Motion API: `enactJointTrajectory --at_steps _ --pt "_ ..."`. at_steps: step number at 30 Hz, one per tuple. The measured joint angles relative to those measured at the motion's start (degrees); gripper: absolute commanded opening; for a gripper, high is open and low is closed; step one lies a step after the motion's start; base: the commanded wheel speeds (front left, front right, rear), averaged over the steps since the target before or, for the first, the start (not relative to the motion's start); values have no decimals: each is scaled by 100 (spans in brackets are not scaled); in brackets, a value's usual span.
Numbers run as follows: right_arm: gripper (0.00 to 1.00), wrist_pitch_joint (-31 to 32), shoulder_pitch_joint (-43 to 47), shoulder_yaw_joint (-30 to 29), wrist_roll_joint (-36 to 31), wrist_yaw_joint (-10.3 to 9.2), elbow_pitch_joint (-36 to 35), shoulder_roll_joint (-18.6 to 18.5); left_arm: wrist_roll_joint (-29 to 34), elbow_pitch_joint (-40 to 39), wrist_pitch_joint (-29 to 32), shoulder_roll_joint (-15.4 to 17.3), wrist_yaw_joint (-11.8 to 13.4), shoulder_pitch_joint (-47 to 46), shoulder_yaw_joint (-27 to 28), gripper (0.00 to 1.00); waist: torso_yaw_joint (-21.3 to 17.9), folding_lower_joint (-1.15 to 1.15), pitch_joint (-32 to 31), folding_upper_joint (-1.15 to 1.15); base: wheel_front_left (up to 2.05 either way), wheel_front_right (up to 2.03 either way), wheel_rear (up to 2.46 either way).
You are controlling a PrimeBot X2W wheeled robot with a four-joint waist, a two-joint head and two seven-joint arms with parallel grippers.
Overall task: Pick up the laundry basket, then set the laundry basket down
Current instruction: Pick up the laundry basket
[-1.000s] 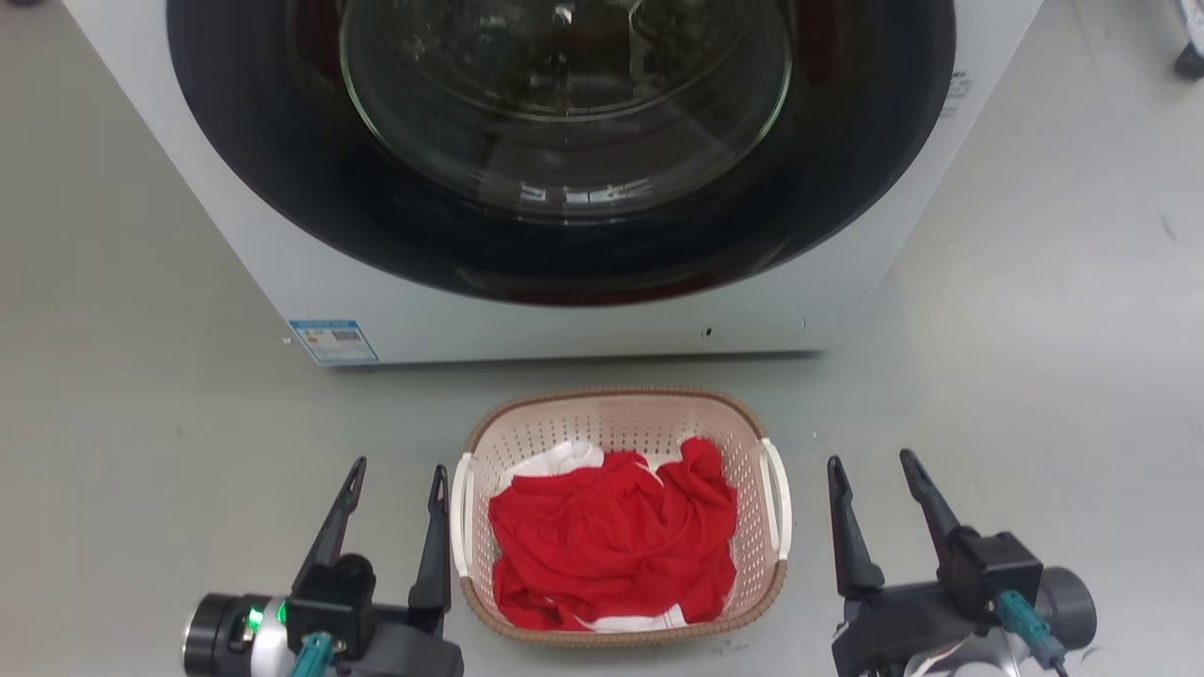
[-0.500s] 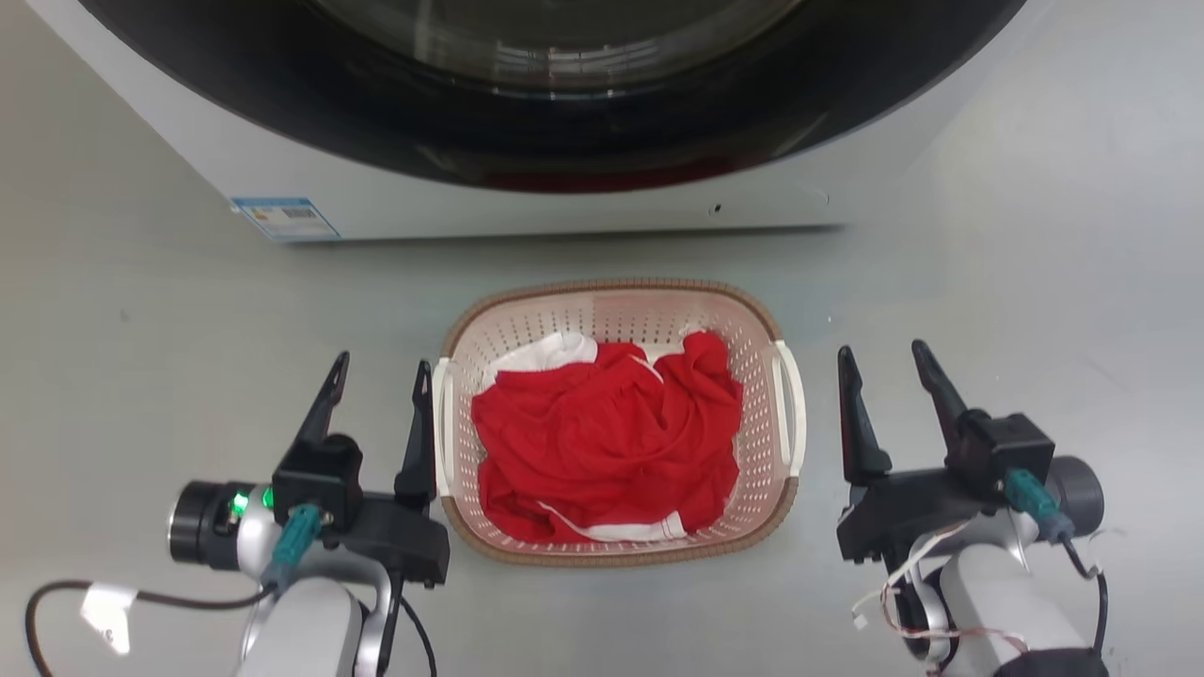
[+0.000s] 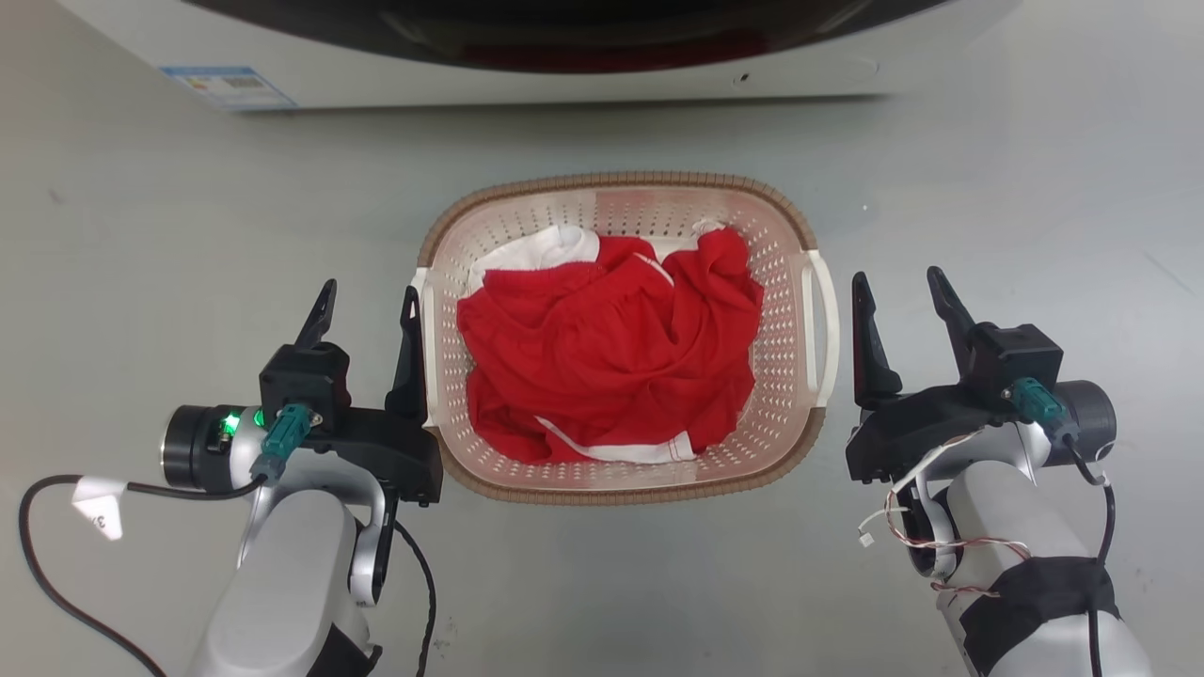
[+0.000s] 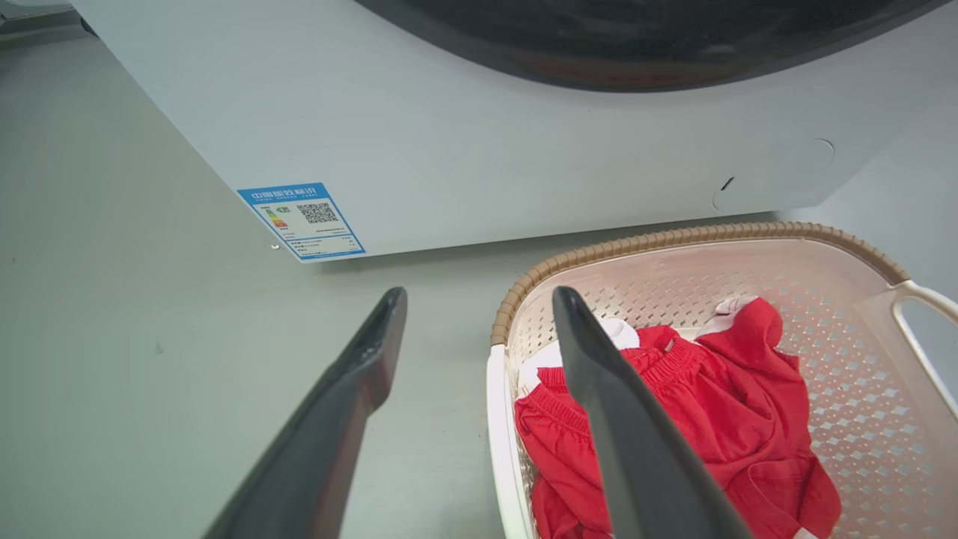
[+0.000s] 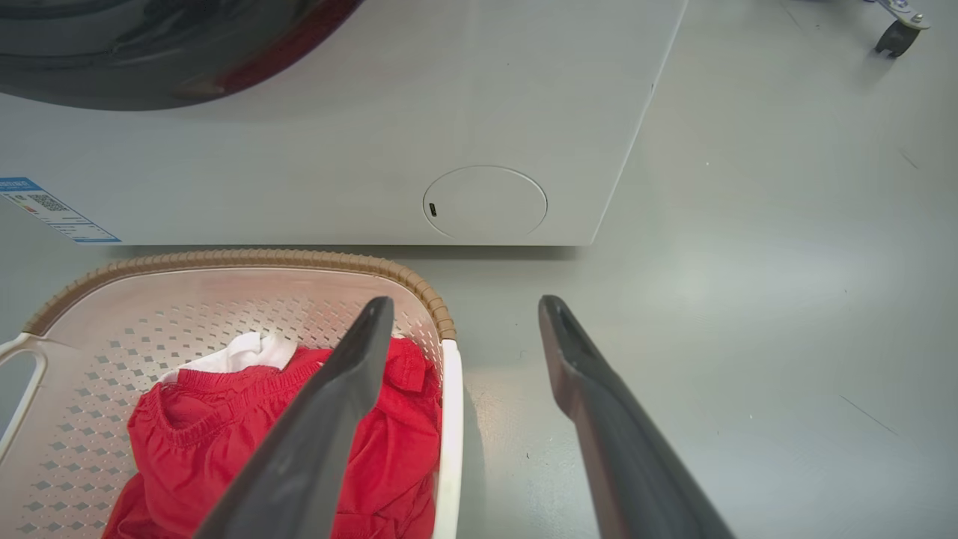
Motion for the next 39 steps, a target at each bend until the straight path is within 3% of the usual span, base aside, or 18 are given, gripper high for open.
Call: enactJointTrajectory --at_steps 17,39 --pt "100 0 -581 168 54 66 1006 -11 -45 1033 4 -68 -101 -573 -82 100 64 -1 698 -1 0 0 0" --pt "100 0 -1106 848 523 66 1626 -27 -99 2052 49 -115 -261 -1183 -360 100 111 -1 1155 -2 0 0 0"
